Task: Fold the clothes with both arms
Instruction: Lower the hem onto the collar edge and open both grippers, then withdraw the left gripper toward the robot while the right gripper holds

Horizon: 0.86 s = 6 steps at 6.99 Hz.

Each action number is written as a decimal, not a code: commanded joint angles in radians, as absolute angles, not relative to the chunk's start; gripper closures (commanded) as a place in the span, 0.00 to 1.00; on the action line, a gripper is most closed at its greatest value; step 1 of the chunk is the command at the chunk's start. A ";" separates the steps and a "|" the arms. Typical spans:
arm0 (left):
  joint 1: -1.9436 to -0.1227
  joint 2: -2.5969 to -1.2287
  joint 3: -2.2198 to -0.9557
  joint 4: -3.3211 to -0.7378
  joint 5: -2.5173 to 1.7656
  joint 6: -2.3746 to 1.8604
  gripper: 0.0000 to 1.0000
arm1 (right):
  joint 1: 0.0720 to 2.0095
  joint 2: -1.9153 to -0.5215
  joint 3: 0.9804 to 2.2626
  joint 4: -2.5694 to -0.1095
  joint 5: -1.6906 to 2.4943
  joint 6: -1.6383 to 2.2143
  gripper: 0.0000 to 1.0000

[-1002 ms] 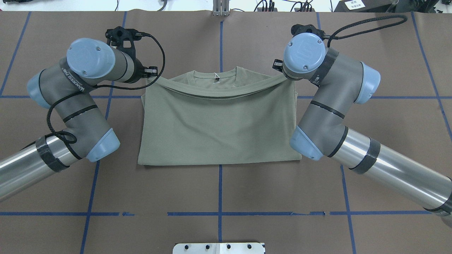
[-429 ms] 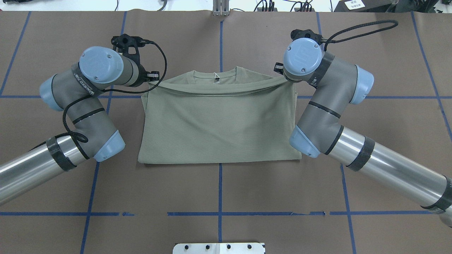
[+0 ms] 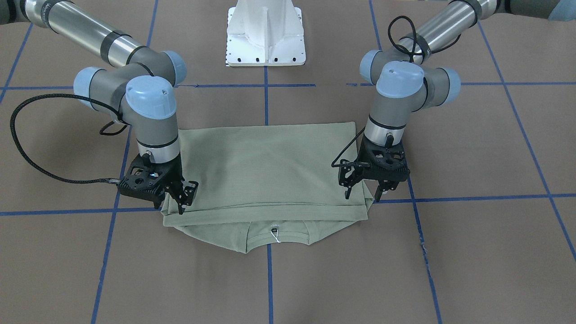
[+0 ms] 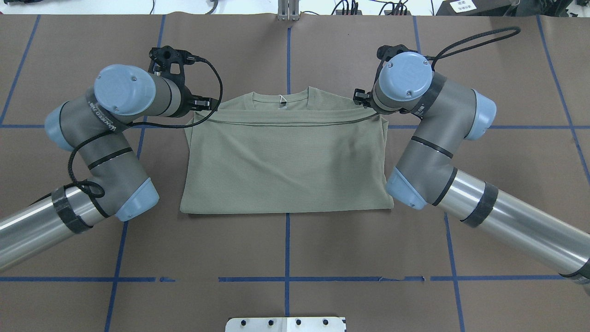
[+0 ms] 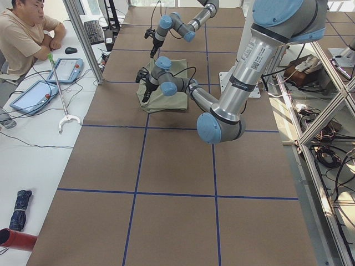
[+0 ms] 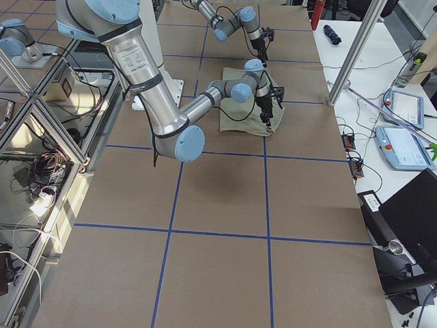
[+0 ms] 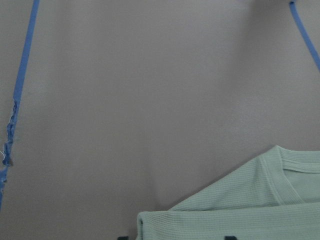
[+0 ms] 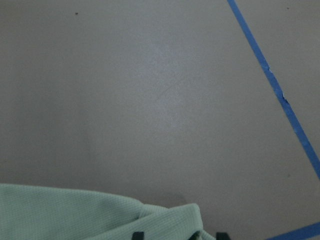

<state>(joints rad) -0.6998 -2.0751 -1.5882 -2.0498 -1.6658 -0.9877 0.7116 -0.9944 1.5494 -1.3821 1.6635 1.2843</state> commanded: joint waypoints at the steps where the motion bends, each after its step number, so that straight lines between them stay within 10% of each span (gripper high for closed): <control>1: -0.600 -1.902 -1.788 -2.066 -1.663 -1.035 0.00 | 0.715 -1.051 1.655 -1.384 1.687 1.272 0.00; 6: -0.408 -1.713 -1.839 -2.237 -1.576 -1.351 0.26 | 0.710 -1.051 1.664 -1.381 1.686 1.281 0.00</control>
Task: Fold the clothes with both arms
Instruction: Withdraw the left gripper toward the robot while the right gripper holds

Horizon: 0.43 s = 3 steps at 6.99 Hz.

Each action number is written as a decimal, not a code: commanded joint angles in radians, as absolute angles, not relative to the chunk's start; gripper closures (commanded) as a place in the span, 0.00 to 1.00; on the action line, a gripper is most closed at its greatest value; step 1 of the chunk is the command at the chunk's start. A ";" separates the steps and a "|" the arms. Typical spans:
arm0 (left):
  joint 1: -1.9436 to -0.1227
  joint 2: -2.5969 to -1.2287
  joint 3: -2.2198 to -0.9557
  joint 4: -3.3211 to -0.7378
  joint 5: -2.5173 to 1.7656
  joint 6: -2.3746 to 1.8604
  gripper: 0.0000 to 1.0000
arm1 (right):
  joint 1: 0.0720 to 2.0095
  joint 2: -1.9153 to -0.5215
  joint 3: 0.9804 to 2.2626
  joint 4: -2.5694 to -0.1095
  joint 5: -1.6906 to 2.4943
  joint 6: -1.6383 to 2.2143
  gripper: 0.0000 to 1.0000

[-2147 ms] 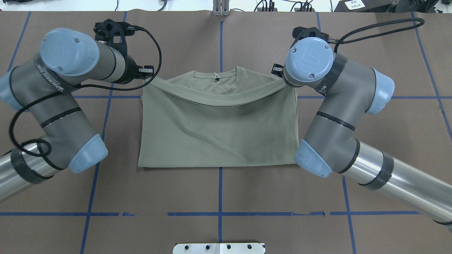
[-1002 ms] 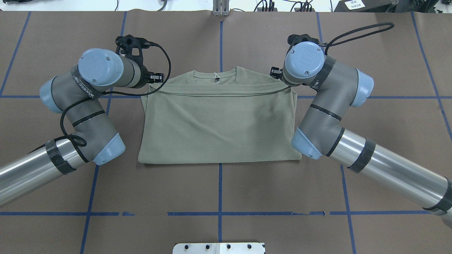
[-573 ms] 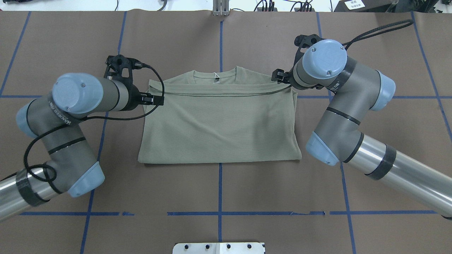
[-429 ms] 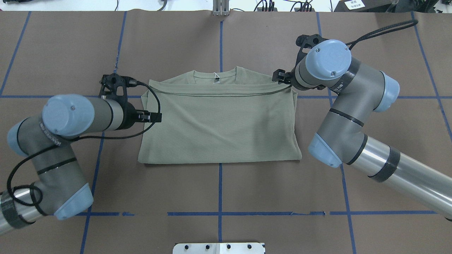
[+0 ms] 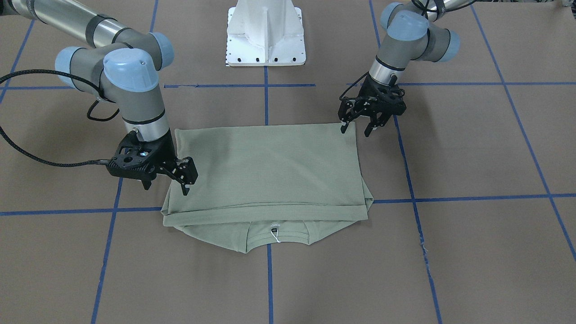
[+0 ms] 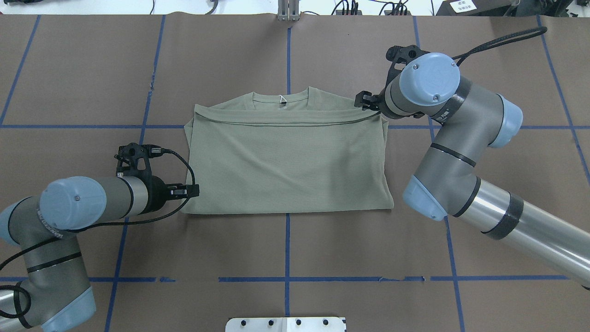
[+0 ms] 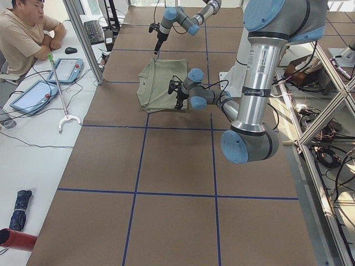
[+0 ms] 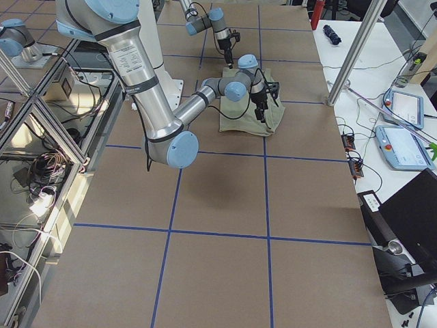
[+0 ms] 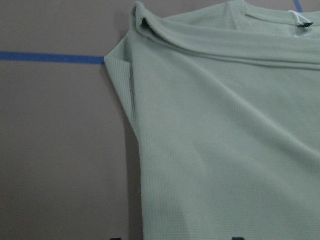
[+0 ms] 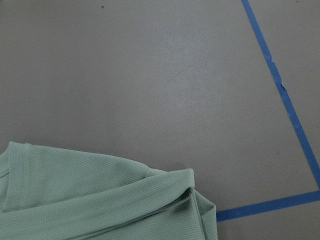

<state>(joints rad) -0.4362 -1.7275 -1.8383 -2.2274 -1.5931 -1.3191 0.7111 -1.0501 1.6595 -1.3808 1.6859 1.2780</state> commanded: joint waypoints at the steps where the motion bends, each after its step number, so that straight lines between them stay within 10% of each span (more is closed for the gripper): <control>1: -0.396 -1.713 -1.839 -2.237 -1.577 -1.351 0.29 | 0.710 -1.051 1.666 -1.381 1.684 1.281 0.00; 3: -0.371 -1.715 -1.838 -2.238 -1.575 -1.377 0.55 | 0.710 -1.051 1.664 -1.382 1.684 1.281 0.00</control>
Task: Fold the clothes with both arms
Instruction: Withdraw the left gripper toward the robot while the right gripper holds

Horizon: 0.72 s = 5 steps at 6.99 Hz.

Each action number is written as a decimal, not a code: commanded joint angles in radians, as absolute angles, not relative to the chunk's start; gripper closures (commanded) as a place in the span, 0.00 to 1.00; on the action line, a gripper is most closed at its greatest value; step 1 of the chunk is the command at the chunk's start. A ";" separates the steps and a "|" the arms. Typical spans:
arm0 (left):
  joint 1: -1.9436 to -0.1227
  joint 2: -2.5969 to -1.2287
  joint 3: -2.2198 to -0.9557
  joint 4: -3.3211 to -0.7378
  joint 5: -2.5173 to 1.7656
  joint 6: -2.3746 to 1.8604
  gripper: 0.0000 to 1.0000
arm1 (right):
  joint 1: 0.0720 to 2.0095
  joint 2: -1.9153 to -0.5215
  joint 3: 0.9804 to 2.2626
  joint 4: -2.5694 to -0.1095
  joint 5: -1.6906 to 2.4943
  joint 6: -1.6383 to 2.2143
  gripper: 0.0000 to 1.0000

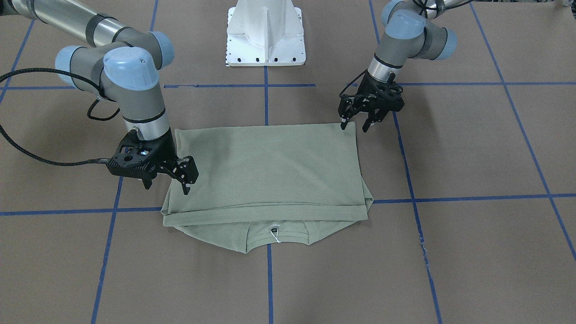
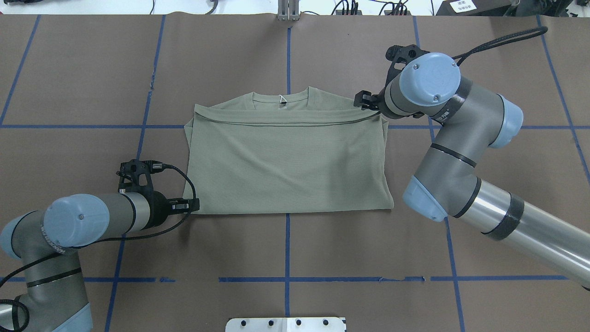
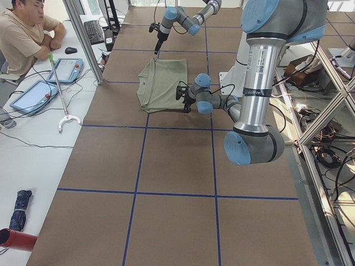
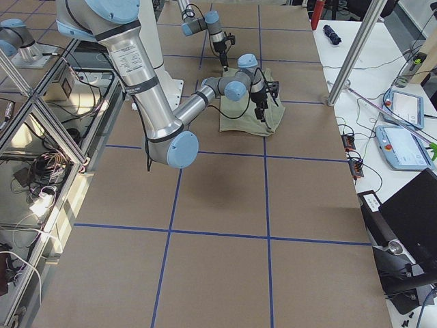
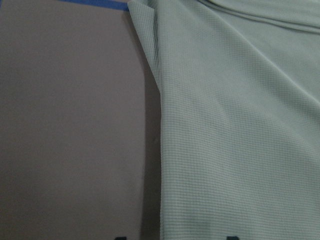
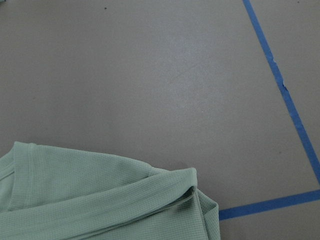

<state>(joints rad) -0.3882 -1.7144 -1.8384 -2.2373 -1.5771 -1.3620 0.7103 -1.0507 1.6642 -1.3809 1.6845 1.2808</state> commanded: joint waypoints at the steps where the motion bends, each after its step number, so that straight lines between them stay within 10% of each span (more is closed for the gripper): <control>1: -0.367 -1.717 -1.839 -2.238 -1.575 -1.378 0.84 | 0.710 -1.049 1.661 -1.382 1.684 1.279 0.00; 2: -0.362 -1.717 -1.838 -2.237 -1.574 -1.378 1.00 | 0.709 -1.049 1.661 -1.382 1.684 1.275 0.00; 5: -0.382 -1.710 -1.851 -2.232 -1.569 -1.356 1.00 | 0.707 -1.048 1.661 -1.382 1.686 1.273 0.00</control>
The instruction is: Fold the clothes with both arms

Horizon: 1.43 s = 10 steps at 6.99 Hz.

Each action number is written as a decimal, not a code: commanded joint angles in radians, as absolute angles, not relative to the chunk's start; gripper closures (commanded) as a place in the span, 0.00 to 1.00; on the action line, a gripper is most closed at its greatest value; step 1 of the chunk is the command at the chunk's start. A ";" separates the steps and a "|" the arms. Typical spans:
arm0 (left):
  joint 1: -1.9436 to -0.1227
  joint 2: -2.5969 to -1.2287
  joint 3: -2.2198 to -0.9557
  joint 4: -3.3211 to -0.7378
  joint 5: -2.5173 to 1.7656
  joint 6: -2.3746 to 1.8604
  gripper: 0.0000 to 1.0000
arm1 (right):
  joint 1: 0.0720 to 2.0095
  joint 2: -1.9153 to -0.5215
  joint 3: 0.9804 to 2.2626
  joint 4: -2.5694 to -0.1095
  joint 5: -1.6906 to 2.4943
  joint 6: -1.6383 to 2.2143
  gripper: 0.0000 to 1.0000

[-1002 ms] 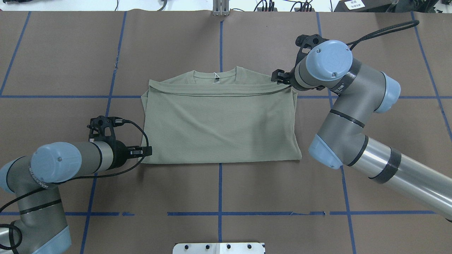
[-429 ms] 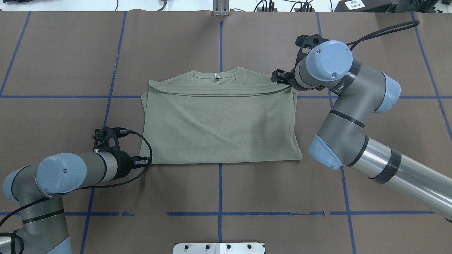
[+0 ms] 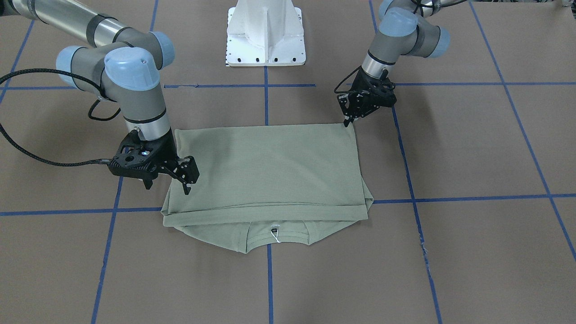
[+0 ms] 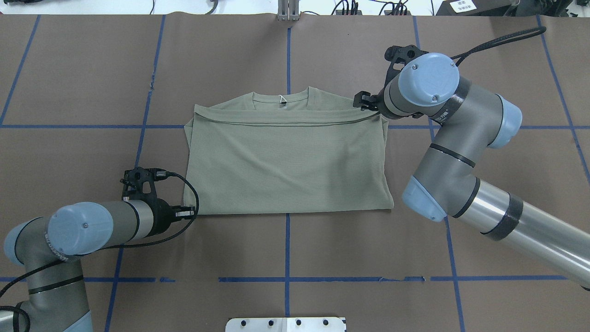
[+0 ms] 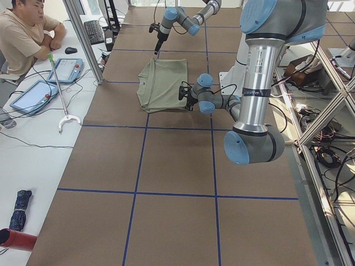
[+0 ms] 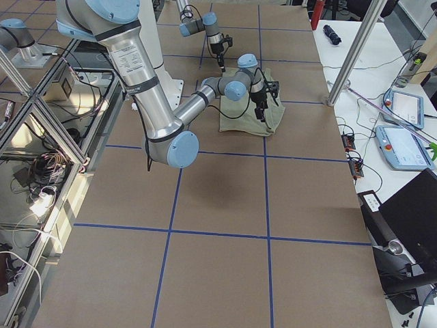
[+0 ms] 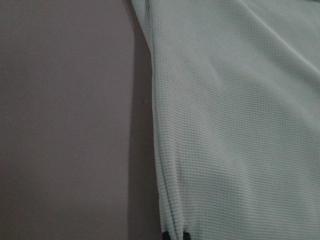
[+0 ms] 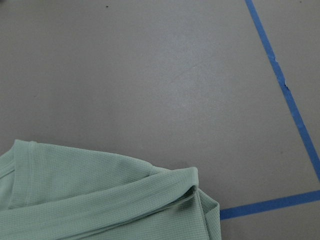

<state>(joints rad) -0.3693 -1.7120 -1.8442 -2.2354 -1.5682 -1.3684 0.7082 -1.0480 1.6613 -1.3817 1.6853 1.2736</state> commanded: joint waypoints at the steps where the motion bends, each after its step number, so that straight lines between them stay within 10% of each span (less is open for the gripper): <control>1: -0.455 -1.709 -1.841 -2.227 -1.571 -1.238 1.00 | 0.706 -1.048 1.660 -1.381 1.686 1.273 0.00; 4: -0.743 -1.780 -1.659 -2.223 -1.569 -0.895 1.00 | 0.695 -1.046 1.663 -1.376 1.683 1.285 0.00; 7: -0.874 -2.218 -1.073 -2.294 -1.510 -0.818 1.00 | 0.689 -1.039 1.666 -1.376 1.681 1.287 0.00; 9: -0.945 -2.304 -0.923 -2.351 -1.493 -0.676 1.00 | 0.683 -1.037 1.678 -1.376 1.681 1.289 0.00; 10: -0.948 -2.295 -0.926 -2.364 -1.500 -0.655 0.28 | 0.669 -1.029 1.672 -1.373 1.680 1.307 0.00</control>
<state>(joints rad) -0.9279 -2.2853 -0.9504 -2.3445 -1.4976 -0.7089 0.6813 -1.0356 1.6747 -1.3753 1.6809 1.2923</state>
